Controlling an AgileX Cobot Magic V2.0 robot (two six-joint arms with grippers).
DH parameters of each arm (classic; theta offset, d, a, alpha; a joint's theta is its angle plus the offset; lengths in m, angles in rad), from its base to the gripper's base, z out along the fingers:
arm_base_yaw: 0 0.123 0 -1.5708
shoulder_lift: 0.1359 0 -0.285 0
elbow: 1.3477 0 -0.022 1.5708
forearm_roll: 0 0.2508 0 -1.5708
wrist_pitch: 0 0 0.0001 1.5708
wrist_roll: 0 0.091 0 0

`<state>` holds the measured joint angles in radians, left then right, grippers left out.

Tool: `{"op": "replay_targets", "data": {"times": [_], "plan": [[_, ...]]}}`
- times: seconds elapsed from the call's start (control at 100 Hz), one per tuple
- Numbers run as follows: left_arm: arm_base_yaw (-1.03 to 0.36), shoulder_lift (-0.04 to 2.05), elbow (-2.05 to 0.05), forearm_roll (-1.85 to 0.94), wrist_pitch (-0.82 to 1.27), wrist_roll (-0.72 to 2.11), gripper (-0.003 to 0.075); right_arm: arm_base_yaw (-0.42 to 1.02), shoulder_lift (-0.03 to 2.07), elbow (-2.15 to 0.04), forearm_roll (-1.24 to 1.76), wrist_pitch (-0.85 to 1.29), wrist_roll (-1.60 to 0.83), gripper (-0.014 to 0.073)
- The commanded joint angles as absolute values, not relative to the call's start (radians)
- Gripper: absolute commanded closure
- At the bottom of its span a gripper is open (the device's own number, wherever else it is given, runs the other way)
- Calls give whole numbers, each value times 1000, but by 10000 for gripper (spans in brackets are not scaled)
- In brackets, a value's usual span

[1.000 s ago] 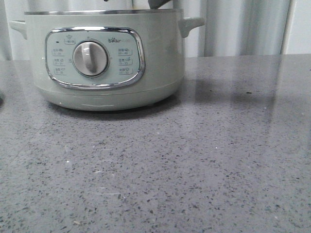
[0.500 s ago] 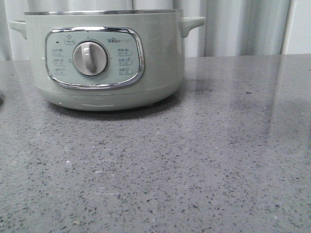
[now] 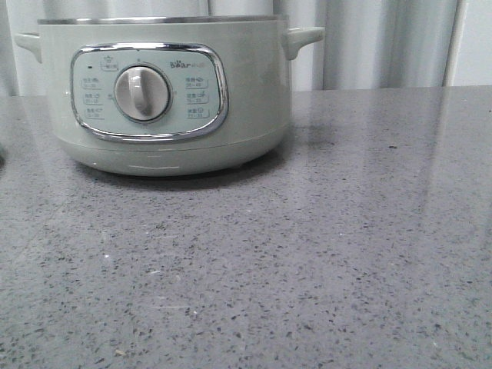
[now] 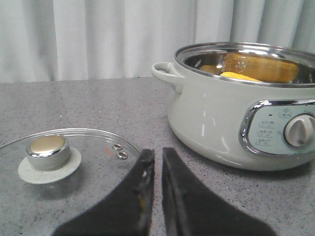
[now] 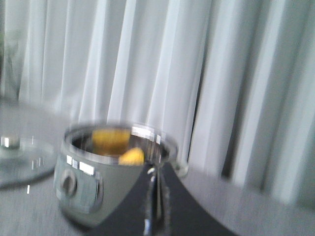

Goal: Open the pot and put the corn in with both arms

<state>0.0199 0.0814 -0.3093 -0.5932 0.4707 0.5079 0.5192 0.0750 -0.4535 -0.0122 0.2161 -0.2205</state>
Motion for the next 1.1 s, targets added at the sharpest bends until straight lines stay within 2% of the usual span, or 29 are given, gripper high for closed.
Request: {"op": "replay_targets", "data": {"times": [0.0, 0.28, 0.81, 0.98, 1.09], "plan": [[15, 94, -333, -652, 397, 512, 741, 513, -27, -444, -24, 67, -229, 652], [15, 94, -333, -698, 424, 512, 741, 516, 47, -414, -17, 150, -229, 652], [21, 94, -297, -694, 415, 512, 741, 516, 49, -390, -17, 157, -229, 652], [21, 20, -200, -348, 378, 489, 741, 516, 49, -390, -17, 157, -229, 652], [21, -42, -96, -67, 309, 231, 741, 516, 49, -390, -17, 155, -229, 652]]}}
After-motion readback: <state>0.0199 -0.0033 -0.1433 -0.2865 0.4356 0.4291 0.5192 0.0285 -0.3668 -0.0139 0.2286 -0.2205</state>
